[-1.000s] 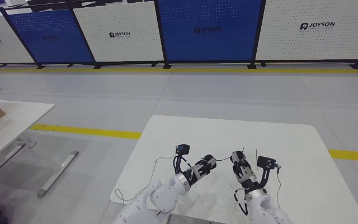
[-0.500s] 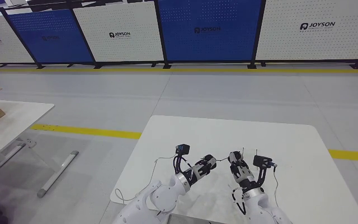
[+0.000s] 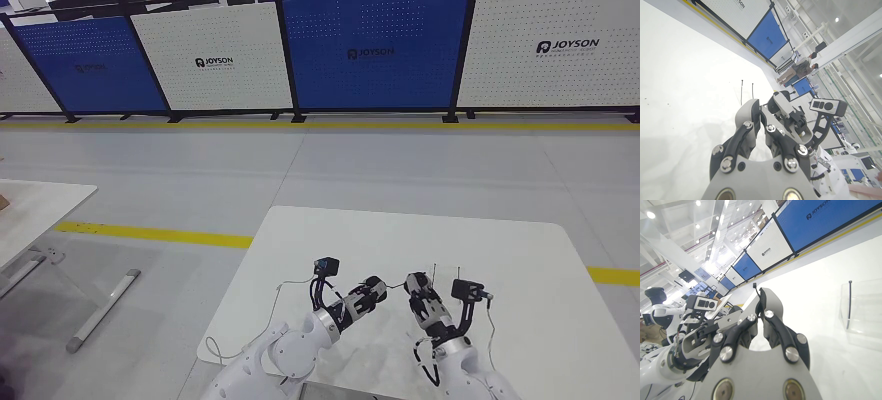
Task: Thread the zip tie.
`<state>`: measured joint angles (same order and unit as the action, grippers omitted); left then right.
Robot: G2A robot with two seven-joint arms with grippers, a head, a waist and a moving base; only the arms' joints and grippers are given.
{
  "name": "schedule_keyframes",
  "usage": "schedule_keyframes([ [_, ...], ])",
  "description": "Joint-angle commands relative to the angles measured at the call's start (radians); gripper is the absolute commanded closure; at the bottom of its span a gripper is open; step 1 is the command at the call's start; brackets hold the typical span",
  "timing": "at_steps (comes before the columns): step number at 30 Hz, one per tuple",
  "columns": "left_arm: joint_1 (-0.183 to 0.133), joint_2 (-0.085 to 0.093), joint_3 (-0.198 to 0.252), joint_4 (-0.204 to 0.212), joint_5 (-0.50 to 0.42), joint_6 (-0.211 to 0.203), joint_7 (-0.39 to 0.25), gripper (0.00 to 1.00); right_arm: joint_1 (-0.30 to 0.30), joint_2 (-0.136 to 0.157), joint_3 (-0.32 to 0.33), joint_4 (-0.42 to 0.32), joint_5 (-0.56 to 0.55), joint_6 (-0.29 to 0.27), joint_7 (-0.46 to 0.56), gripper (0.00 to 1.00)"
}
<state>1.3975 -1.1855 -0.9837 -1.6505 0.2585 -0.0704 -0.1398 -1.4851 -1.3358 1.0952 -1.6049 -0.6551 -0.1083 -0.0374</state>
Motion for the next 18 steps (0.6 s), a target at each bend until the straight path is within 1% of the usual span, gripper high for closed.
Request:
schedule_keyframes([
  [1,0.000,0.000,0.000,0.000,0.000,0.000,0.000,1.00,0.006,-0.002,-0.001,0.009,0.009,-0.004,-0.001,1.00],
  [5,0.004,-0.002,0.000,-0.001,-0.021,-0.018,0.010,1.00,0.009,-0.004,0.001,0.018,0.021,-0.013,-0.013,1.00],
  [8,0.005,-0.003,-0.007,0.000,-0.066,-0.045,-0.010,1.00,0.004,-0.005,0.007,0.016,0.043,-0.033,-0.022,1.00],
  [10,0.006,-0.002,-0.013,0.001,-0.077,-0.056,-0.017,1.00,0.001,-0.005,0.012,0.016,0.052,-0.045,-0.026,1.00],
  [14,0.008,-0.001,-0.017,0.000,-0.076,-0.057,-0.023,1.00,-0.006,-0.005,0.022,0.013,0.068,-0.059,-0.042,1.00],
  [18,0.008,-0.003,-0.013,0.003,-0.068,-0.039,-0.006,1.00,-0.008,-0.004,0.026,0.011,0.062,-0.066,-0.025,1.00],
])
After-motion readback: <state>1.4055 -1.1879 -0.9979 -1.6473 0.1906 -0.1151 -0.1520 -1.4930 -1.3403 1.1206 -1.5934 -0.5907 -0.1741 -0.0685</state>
